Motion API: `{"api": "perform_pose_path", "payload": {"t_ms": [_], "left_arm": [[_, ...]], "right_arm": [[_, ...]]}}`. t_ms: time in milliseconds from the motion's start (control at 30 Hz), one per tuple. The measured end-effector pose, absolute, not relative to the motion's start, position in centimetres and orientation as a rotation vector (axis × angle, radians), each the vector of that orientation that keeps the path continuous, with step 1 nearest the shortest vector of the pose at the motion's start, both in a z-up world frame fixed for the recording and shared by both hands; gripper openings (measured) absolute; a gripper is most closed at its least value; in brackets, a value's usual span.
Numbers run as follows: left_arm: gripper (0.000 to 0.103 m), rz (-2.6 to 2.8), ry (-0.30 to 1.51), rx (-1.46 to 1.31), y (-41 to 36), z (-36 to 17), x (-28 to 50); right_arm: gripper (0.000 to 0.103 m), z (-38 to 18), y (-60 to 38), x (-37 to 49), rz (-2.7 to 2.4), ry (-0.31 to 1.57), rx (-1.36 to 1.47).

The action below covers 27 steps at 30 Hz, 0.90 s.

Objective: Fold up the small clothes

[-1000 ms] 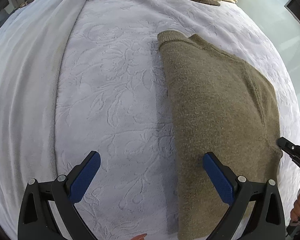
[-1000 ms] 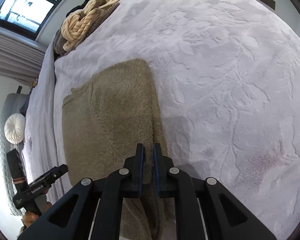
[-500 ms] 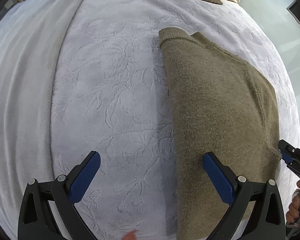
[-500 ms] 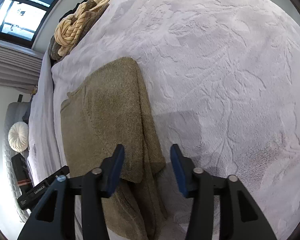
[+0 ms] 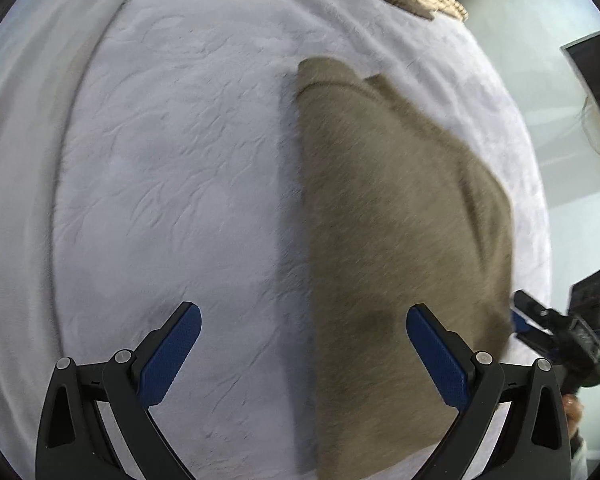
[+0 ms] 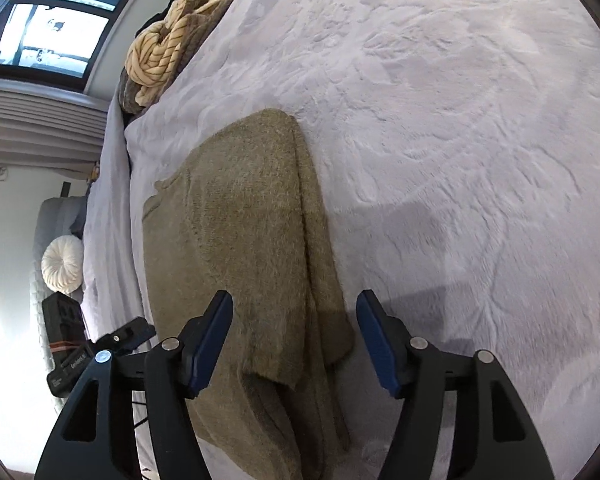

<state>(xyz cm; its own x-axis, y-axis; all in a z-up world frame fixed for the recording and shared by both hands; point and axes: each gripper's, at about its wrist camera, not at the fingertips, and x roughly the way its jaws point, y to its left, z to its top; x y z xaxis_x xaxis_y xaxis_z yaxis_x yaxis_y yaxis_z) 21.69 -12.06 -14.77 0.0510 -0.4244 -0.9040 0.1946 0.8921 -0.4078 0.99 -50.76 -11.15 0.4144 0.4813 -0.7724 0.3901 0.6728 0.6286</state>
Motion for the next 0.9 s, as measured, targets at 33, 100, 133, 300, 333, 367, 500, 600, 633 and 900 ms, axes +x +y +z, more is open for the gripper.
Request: {"api": "perform_pose_path", "payload": {"t_ms": [33, 100, 133, 300, 333, 367, 500, 600, 633, 900], "left_arm": [[0.103, -0.492, 1.442, -0.195, -12.3, -14.8, 21.9], [0.103, -0.55, 1.444, -0.2, -13.1, -15.1, 22.5], [0.103, -0.573, 1.455, -0.205, -13.6, -15.4, 22.6], [0.103, -0.654, 1.493, -0.203, -16.2, -16.6, 22.3], [0.103, -0.668, 1.494, -0.201, -16.7, -16.8, 22.3], [0.103, -0.685, 1.494, -0.206, -17.4, -16.9, 22.3], [0.103, -0.678, 1.491, -0.207, -18.5, -17.1, 22.5], [0.103, -0.67, 1.493, -0.232, -18.2, -17.8, 22.8], [0.103, -0.669, 1.494, -0.235, -18.3, -18.1, 22.9], [0.103, -0.661, 1.497, -0.17, -19.5, -18.7, 23.0]], "right_arm": [[0.068, -11.5, -50.9, 1.3, 0.074, 1.192, 0.888], [0.068, -12.1, -51.2, 1.7, 0.085, 1.203, 0.901], [0.068, -12.4, -51.3, 1.9, 0.096, 1.209, 0.913], [0.079, -13.7, -51.3, 3.2, 0.223, 1.221, 0.969], [0.079, -13.7, -51.1, 3.6, 0.24, 1.225, 0.965], [0.079, -13.7, -50.9, 4.0, 0.268, 1.226, 0.961], [0.08, -13.4, -48.8, 5.8, 0.417, 1.221, 0.947], [0.08, -14.1, -48.0, 6.5, 0.456, 1.231, 0.944], [0.08, -14.7, -47.8, 6.7, 0.451, 1.242, 0.946], [0.074, -15.1, -46.8, 7.1, 0.407, 1.252, 0.949]]}}
